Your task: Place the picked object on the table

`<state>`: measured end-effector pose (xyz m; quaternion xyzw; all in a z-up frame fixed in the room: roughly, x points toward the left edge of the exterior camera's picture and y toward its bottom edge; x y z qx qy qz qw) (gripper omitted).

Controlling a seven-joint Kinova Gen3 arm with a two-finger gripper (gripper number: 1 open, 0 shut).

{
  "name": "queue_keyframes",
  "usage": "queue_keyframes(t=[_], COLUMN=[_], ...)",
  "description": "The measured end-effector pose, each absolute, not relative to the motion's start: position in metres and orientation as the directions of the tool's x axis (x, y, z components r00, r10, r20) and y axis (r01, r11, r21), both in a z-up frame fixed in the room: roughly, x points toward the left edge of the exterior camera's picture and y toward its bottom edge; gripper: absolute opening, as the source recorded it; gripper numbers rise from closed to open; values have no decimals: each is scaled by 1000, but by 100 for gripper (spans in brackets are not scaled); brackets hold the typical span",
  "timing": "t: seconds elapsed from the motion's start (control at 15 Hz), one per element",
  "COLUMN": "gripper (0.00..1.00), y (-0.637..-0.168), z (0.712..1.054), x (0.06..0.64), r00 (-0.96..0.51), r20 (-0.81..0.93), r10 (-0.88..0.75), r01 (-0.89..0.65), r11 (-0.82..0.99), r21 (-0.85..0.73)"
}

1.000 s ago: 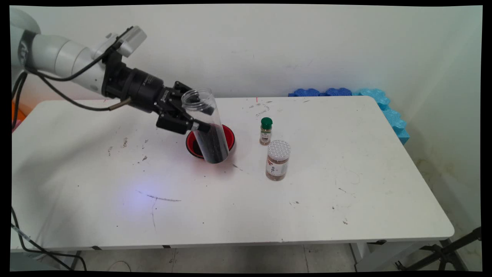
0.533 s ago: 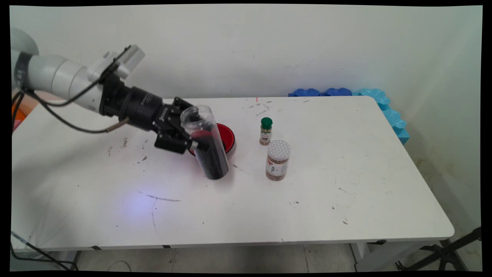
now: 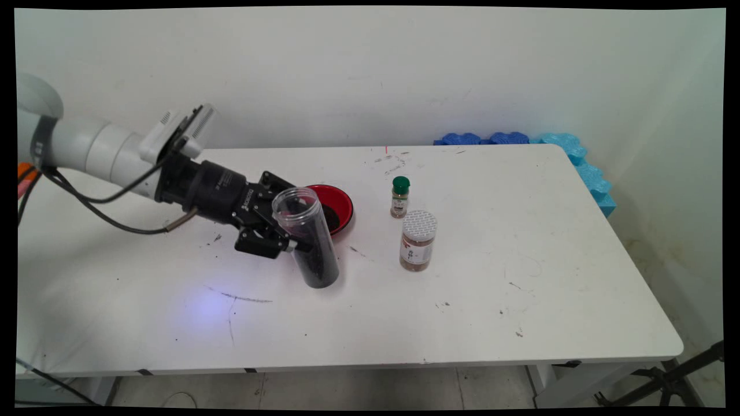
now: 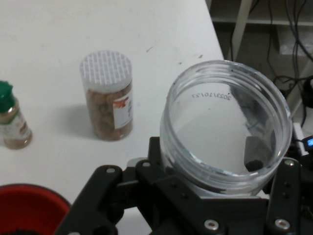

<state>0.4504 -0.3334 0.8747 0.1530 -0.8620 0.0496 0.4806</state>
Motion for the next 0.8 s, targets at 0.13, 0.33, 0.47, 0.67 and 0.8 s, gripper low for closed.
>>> queue_keyframes(t=[0.13,0.33,0.47,0.67,0.8], gripper=[0,0,0,0,0], y=[-333,-332,-332,-331,-330], z=[866,854,846,837,833], x=[450,449,449,448,448], r00=[-496,-505,-510,-511,-511], r20=[840,833,829,825,823], r10=[-218,-225,-231,-242,-248], r01=[-321,-332,-342,-353,-358], r11=[945,942,938,934,932], r21=[56,52,51,55,59])
